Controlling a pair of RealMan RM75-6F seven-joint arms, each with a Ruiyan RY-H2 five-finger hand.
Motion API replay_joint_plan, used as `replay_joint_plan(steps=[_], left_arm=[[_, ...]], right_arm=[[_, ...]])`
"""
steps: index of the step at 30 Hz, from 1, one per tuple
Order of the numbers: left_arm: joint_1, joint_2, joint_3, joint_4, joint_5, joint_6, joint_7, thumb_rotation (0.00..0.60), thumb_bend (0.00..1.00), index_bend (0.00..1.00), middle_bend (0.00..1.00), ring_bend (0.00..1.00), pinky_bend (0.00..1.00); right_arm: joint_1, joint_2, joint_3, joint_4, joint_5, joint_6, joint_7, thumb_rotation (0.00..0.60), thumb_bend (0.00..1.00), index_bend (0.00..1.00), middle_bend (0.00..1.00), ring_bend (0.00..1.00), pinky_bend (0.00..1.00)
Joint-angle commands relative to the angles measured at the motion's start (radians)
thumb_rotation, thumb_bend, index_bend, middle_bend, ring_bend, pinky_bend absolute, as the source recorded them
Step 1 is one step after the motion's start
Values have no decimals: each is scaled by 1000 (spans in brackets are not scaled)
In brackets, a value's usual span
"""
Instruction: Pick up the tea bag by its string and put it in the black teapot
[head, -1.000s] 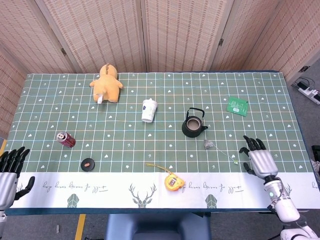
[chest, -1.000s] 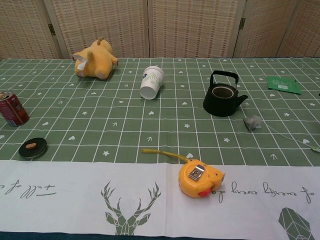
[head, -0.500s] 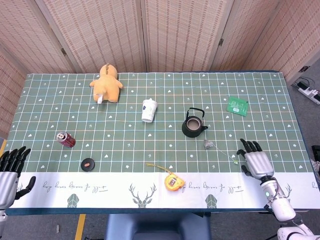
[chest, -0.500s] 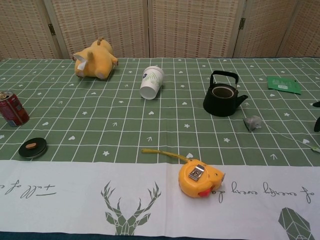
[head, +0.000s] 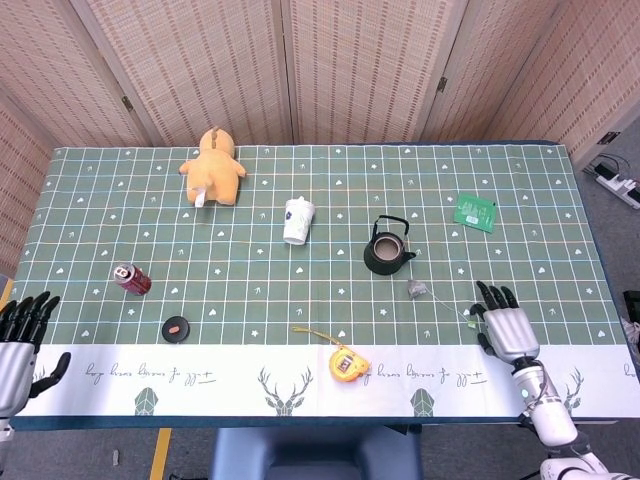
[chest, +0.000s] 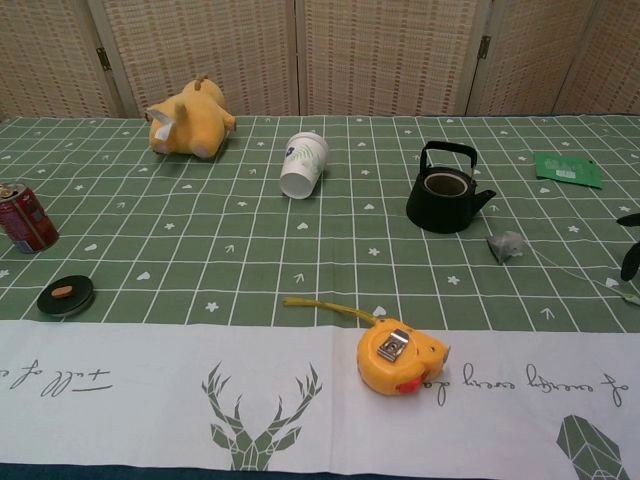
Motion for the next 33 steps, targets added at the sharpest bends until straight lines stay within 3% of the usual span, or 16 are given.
replay_joint_plan(steps=[1, 17, 33], left_arm=[[6, -11, -8, -5, -13, 11, 26, 600, 343, 0, 0, 0, 0], [3, -18, -12, 6, -13, 10, 40, 600, 344, 0, 0, 0, 0], [4, -24, -17, 4, -23, 10, 59, 600, 343, 0, 0, 0, 0]], right_arm=[[-14, -33, -2, 38, -18, 33, 19, 600, 445, 369, 0, 0, 0], [-6, -89, 5, 120, -18, 3, 67, 600, 444, 388, 0, 0, 0], [-10, -139, 23, 185, -19, 28, 67, 600, 444, 479, 0, 0, 0]])
